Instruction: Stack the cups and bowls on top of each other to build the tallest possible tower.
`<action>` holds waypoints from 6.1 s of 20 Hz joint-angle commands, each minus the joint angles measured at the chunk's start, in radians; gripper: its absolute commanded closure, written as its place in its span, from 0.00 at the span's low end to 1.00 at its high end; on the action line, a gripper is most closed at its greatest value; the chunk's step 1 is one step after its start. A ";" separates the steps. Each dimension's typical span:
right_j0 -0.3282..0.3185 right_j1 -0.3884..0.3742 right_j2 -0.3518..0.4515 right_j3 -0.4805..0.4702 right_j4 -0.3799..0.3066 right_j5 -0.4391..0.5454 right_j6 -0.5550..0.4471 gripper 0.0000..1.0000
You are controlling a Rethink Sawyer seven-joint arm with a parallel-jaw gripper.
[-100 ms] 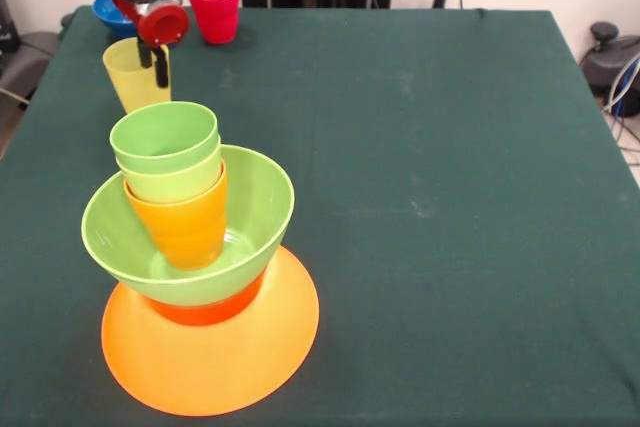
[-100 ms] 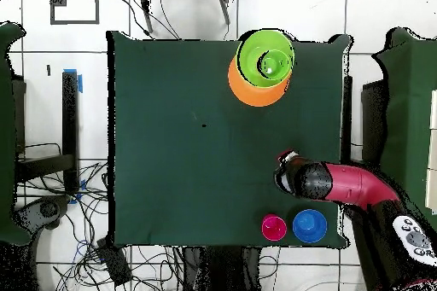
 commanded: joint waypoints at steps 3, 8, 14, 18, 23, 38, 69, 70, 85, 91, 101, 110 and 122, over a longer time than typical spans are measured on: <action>-0.010 0.069 0.110 0.016 -0.095 -0.006 -0.224 1.00; -0.014 0.032 0.127 0.040 -0.051 0.046 -0.205 1.00; -0.014 -0.050 0.150 0.060 -0.009 0.116 -0.214 1.00; -0.021 -0.105 0.184 0.059 0.039 0.192 -0.229 1.00; -0.011 -0.125 0.198 0.003 0.070 0.281 -0.240 1.00; 0.053 -0.164 0.244 -0.227 0.113 0.583 -0.219 1.00; 0.243 0.066 0.297 -0.908 0.099 0.972 -0.187 1.00; 0.251 0.075 0.296 -0.929 0.098 0.978 -0.183 1.00; 0.339 0.169 0.267 -1.138 0.089 1.075 -0.178 1.00; 0.345 0.157 0.249 -1.115 0.109 1.075 -0.165 1.00; 0.355 0.121 0.229 -1.088 0.122 1.107 -0.149 1.00; 0.368 0.130 0.229 -1.096 0.111 1.111 -0.165 1.00; 0.373 0.128 0.222 -1.098 0.105 1.120 -0.181 0.00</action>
